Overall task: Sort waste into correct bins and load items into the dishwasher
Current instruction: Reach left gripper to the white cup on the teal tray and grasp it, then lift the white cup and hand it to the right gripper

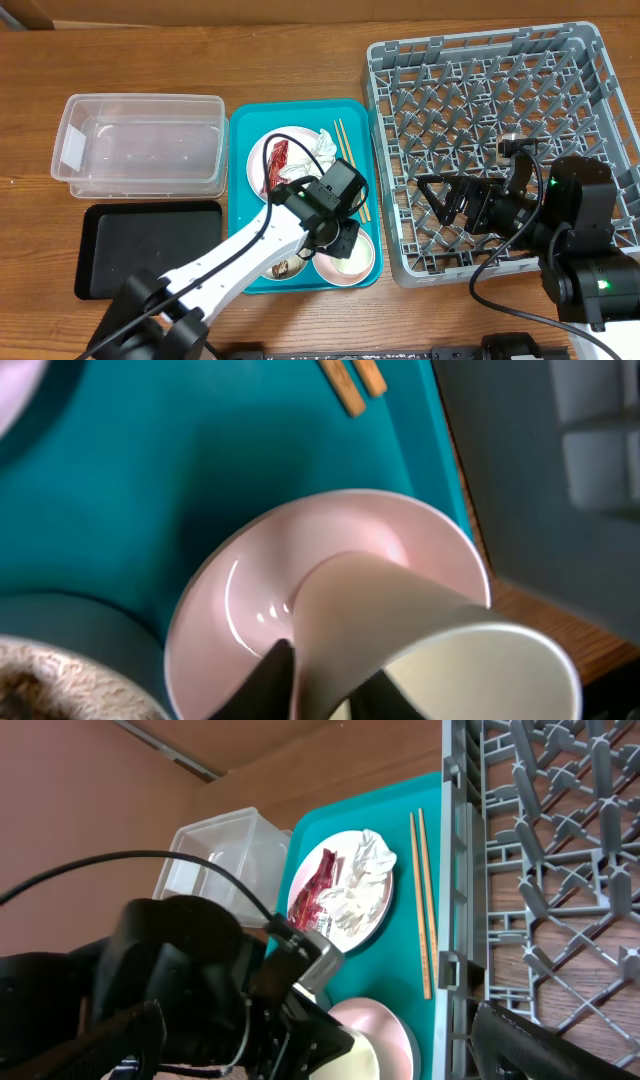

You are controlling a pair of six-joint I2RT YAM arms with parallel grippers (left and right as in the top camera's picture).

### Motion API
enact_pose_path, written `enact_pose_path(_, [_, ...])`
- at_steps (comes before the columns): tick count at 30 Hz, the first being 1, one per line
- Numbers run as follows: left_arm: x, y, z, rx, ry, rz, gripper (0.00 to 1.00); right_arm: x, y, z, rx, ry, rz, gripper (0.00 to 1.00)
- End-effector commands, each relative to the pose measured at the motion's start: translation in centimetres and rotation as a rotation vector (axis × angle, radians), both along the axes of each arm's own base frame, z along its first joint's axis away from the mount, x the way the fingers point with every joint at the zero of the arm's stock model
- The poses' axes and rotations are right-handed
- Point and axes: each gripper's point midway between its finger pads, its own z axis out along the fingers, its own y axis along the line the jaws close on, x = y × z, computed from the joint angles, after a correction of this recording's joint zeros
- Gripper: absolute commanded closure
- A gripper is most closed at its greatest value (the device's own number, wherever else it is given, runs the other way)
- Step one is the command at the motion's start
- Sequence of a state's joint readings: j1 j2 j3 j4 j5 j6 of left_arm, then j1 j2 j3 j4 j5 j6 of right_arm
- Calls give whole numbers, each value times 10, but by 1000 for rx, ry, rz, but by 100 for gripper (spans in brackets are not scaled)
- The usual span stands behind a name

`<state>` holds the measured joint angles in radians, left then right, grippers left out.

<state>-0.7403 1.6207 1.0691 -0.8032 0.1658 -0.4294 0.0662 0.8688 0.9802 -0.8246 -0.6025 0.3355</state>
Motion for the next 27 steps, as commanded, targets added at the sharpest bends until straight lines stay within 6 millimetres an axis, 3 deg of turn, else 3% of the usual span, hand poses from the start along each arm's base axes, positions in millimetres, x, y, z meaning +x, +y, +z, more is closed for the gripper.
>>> enact_pose_path(1, [-4,-6,2,-23,19,-10,96,0,1,10,2,-30,9,0])
enact_pose_path(4, [-2,-10,10,-53,21,-9,96,0,1,10,2,-31,9,0])
enact_pose_path(7, [2,-11,34,-81,2,-2,96,0,1,10,1,-29,9,0])
enact_pose_path(14, [23,27,99,-152,-54,128,96,-2,1,7,1,-12,10,4])
enact_pose_path(20, [39,41,177,-638,-62,86,96,-13,19,18,77,-24,119,10])
enact_pose_path(24, [41,55,217,-934,-22,54,96,-26,46,37,135,-98,269,15])
enact_pose_path(27, [30,55,245,-1137,25,-20,96,-35,73,52,149,-184,390,15])
